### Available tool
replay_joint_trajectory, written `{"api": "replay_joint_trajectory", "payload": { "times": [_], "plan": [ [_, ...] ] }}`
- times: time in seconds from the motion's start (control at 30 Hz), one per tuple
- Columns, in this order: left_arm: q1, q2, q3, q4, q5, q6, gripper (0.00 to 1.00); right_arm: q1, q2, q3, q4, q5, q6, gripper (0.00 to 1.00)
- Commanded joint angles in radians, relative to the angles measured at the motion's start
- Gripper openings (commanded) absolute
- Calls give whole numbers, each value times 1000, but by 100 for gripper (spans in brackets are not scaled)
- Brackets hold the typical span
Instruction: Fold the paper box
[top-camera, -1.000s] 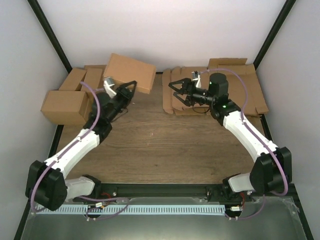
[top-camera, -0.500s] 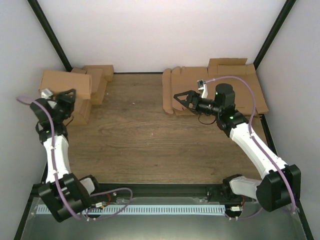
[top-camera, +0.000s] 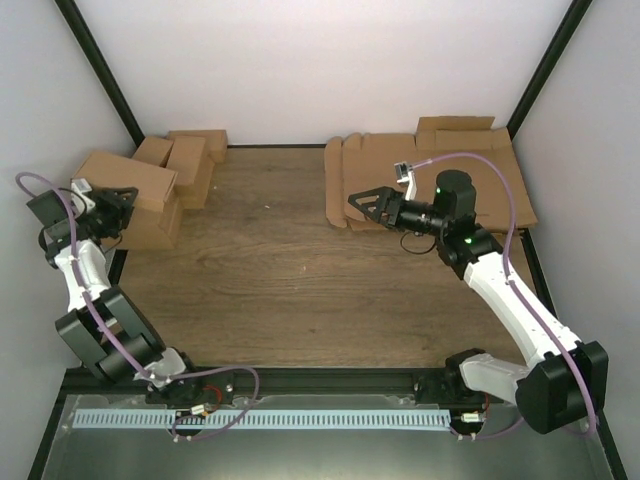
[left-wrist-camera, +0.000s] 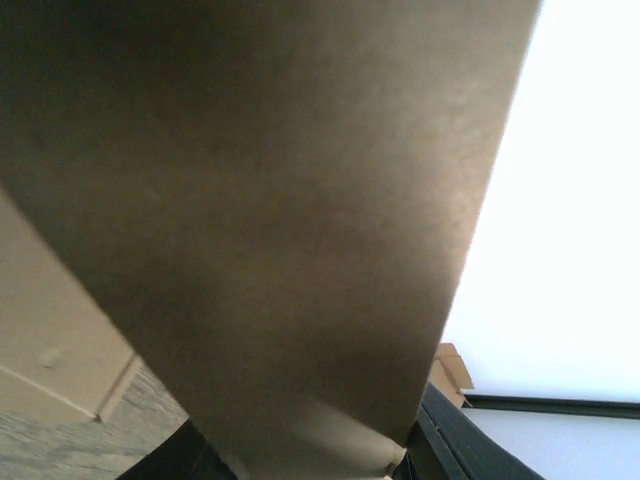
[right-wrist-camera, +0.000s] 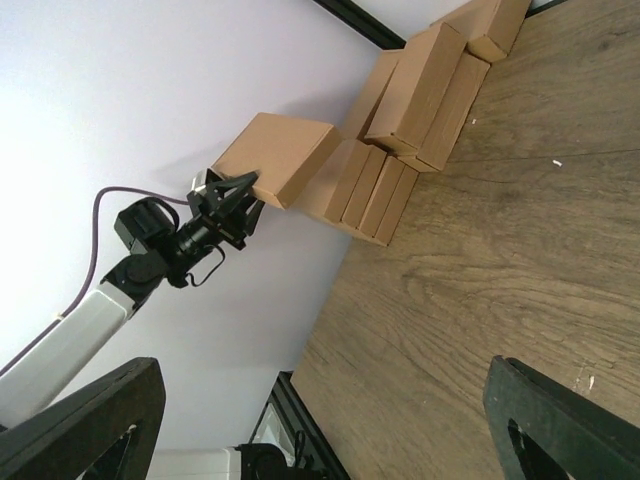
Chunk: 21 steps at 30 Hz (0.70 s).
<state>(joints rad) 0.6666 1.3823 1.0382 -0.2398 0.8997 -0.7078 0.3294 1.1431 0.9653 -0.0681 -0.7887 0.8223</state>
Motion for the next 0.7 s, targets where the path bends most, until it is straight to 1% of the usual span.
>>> {"api": "replay_joint_trajectory", "payload": {
  "times": [0.0, 0.1, 0.27, 0.33, 0.4, 0.47, 0.53, 0.57, 0.6, 0.63, 0.67],
  "plan": [
    [45, 32, 42, -35, 31, 69, 33, -9, -21, 32, -39, -32, -45, 90],
    [64, 53, 22, 25, 35, 27, 33, -8, -33, 37, -53, -33, -59, 90],
    [65, 55, -70, 239, 20, -96, 33, -9, -50, 23, -48, -43, -60, 90],
    [65, 62, -93, 281, -3, -112, 34, -7, -55, 20, -50, -46, -60, 90],
    [65, 87, -98, 329, 4, -134, 34, -7, -61, 19, -55, -43, -65, 90],
    [65, 126, -83, 336, 9, -139, 34, -8, -65, 17, -59, -36, -69, 90],
    [65, 159, -63, 306, -10, -115, 35, -8, -64, 12, -58, -34, -70, 90],
    [64, 167, -55, 288, -25, -100, 37, -7, -63, 13, -57, -36, -69, 90],
    [65, 172, -54, 281, -37, -87, 48, -8, -59, 13, -57, -39, -69, 90],
    [65, 173, -53, 259, -61, -77, 61, -9, -57, 13, -55, -44, -69, 90],
    [66, 173, -52, 240, -78, -68, 68, -8, -56, 13, -53, -49, -69, 90]
  ]
}}
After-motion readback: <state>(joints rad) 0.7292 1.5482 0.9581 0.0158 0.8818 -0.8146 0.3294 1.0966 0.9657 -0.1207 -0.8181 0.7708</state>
